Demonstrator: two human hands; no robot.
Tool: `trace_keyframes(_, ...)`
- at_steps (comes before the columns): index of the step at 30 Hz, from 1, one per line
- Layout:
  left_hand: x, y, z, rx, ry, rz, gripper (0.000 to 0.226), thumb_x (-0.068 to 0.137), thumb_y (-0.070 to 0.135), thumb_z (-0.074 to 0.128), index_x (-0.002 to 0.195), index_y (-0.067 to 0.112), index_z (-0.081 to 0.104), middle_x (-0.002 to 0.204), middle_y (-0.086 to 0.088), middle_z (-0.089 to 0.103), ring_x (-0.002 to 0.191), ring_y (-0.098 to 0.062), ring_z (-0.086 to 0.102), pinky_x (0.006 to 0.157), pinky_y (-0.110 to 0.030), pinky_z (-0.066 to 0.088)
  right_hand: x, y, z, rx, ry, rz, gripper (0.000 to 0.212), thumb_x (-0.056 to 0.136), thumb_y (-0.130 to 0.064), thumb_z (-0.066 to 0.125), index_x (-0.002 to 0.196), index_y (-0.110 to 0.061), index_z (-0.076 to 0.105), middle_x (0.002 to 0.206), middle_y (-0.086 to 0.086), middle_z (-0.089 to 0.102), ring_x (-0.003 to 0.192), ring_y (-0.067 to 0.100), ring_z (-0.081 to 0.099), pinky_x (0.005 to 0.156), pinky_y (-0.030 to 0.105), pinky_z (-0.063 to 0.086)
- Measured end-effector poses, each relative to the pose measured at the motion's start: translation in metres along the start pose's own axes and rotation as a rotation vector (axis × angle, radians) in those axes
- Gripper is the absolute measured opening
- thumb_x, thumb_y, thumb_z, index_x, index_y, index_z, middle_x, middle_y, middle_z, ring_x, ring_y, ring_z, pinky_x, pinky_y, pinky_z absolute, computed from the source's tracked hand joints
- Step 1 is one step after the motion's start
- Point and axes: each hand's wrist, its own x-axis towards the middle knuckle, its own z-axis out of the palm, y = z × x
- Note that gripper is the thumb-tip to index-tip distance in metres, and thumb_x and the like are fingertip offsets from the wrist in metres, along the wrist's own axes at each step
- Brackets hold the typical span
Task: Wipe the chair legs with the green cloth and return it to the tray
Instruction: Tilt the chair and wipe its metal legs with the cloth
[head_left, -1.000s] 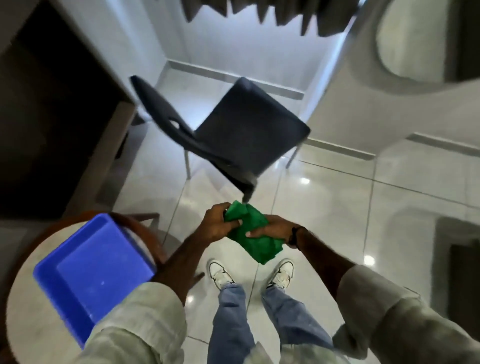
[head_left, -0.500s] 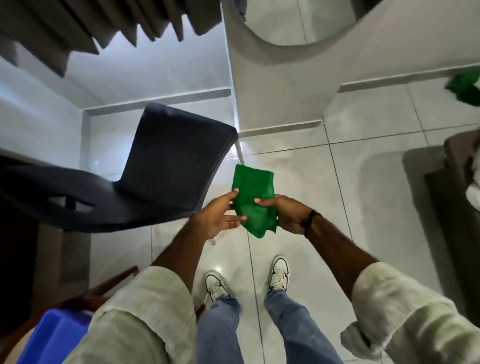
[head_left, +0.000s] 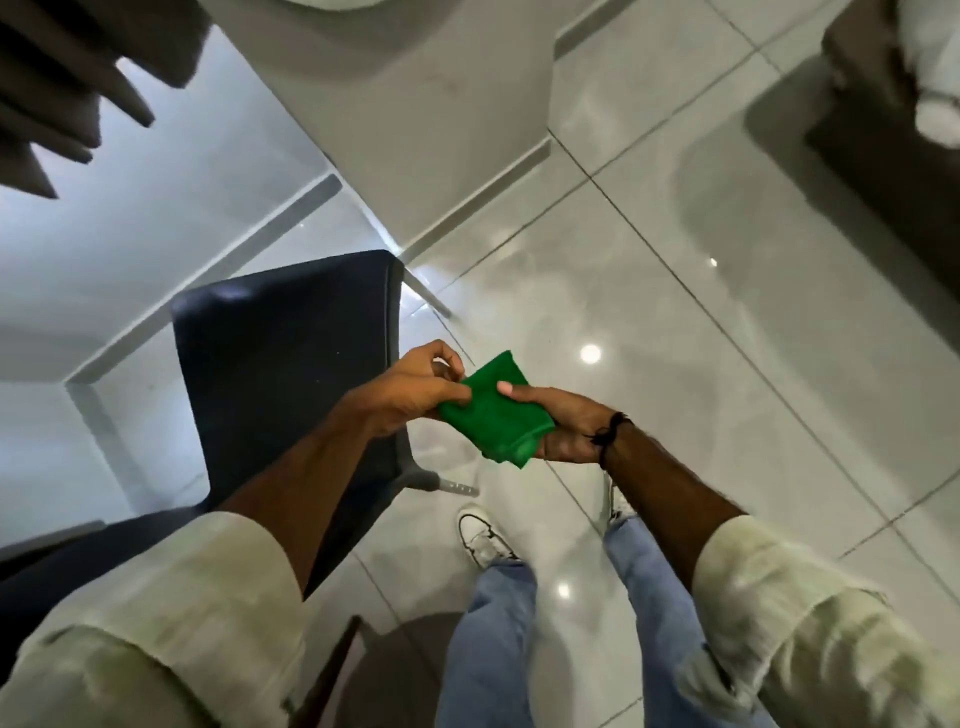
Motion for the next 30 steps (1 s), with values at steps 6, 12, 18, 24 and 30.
trace_keyframes(6, 0.047, -0.06, -0.031, 0.794, 0.099, 0.163, 0.028, 0.092, 0.029, 0.074, 0.114, 0.015, 0.064, 0.124, -0.005, 0.064, 0.095, -0.018, 0.063, 0.086, -0.035, 0.053, 0.052, 0.055, -0.042, 0.049, 0.325, -0.13, 0.04, 0.092, -0.008, 0.072, 0.13, 0.001, 0.064, 0.127, 0.022, 0.074, 0.101, 0.032, 0.075, 0.086, 0.042, 0.064)
trace_keyframes(12, 0.108, -0.152, -0.065, 1.628, -0.175, 0.458, 0.045, 0.105, 0.04, 0.041, 0.117, 0.011, 0.074, 0.128, -0.011, 0.072, 0.131, -0.033, 0.061, 0.119, -0.052, 0.04, 0.146, 0.14, -0.087, 0.056, 0.706, -0.121, 0.045, 0.076, -0.007, 0.083, 0.115, -0.002, 0.061, 0.127, 0.028, 0.07, 0.103, 0.037, 0.071, 0.097, 0.054, 0.06)
trace_keyframes(18, 0.13, -0.192, -0.09, 1.879, -0.465, 0.834, 0.055, 0.106, 0.044, 0.033, 0.108, 0.014, 0.079, 0.113, -0.008, 0.079, 0.118, -0.033, 0.071, 0.112, -0.053, 0.049, 0.198, 0.191, -0.099, 0.012, 0.713, -0.076, 0.059, 0.08, -0.017, 0.084, 0.134, -0.009, 0.062, 0.133, 0.015, 0.071, 0.121, 0.035, 0.068, 0.107, 0.049, 0.055)
trace_keyframes(24, 0.14, -0.214, -0.09, 1.91, -0.403, 1.041, 0.053, 0.107, 0.037, 0.029, 0.108, 0.015, 0.078, 0.1, -0.003, 0.08, 0.094, -0.031, 0.072, 0.09, -0.044, 0.053, 0.227, 0.209, -0.078, 0.009, 0.706, -0.164, 0.05, 0.084, -0.019, 0.076, 0.133, -0.02, 0.064, 0.119, 0.004, 0.071, 0.118, 0.029, 0.068, 0.095, 0.032, 0.053)
trace_keyframes(30, 0.144, -0.223, -0.094, 1.793, -0.329, 1.152, 0.037, 0.101, 0.028, 0.046, 0.105, 0.013, 0.079, 0.097, -0.001, 0.082, 0.09, -0.034, 0.073, 0.084, -0.042, 0.056, 0.24, 0.233, -0.053, -0.213, 0.739, -0.278, 0.072, 0.089, -0.015, 0.068, 0.154, -0.034, 0.046, 0.131, 0.005, 0.071, 0.12, 0.025, 0.066, 0.104, 0.035, 0.053)
